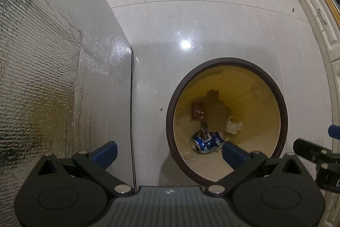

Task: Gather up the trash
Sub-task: 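Raise both open tools away from the bin back toward the table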

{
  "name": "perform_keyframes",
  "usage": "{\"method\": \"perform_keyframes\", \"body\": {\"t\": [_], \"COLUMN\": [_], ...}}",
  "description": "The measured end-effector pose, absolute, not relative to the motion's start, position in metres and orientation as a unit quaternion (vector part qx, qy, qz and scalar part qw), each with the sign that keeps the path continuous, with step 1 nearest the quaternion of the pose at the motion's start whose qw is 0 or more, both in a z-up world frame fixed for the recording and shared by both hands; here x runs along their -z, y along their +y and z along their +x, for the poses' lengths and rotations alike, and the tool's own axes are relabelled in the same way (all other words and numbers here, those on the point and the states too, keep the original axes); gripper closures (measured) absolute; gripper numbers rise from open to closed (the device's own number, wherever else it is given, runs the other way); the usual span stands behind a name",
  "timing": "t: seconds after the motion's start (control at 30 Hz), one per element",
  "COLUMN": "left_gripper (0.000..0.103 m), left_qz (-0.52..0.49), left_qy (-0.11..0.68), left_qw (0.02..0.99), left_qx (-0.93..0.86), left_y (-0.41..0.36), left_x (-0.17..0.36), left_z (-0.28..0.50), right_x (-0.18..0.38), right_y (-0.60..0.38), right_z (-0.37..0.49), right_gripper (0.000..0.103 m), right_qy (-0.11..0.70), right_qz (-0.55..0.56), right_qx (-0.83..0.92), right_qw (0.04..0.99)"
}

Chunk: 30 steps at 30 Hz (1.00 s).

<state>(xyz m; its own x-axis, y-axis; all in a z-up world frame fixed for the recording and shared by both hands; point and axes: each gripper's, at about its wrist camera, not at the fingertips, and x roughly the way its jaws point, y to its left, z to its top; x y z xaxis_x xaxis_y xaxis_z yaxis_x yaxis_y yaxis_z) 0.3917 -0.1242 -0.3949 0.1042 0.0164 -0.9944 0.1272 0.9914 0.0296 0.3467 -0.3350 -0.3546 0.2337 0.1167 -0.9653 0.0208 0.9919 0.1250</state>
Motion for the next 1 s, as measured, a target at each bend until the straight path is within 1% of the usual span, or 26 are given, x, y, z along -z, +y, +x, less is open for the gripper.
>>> {"method": "perform_keyframes", "body": {"t": [0.03,0.13,0.53,1.0], "left_gripper": [0.000,0.000,0.000,0.000], "left_qz": [0.054,0.055,0.057,0.058], "left_qy": [0.668,0.668,0.668,0.667], "left_qw": [0.741,0.742,0.741,0.742], "left_qx": [0.037,0.031,0.032,0.028], "left_y": [-0.124,-0.122,-0.118,-0.113], "left_x": [0.394,0.392,0.378,0.359], "left_z": [0.391,0.392,0.385,0.356], "right_x": [0.355,0.354,0.345,0.327], "right_y": [-0.335,-0.338,-0.346,-0.353], "right_z": [0.347,0.347,0.339,0.313], "right_gripper": [0.004,0.000,0.000,0.000], "right_qy": [0.619,0.622,0.617,0.608], "right_qz": [0.054,0.055,0.063,0.068], "right_qx": [-0.031,-0.024,0.001,0.030], "right_qw": [0.783,0.781,0.784,0.791]}}
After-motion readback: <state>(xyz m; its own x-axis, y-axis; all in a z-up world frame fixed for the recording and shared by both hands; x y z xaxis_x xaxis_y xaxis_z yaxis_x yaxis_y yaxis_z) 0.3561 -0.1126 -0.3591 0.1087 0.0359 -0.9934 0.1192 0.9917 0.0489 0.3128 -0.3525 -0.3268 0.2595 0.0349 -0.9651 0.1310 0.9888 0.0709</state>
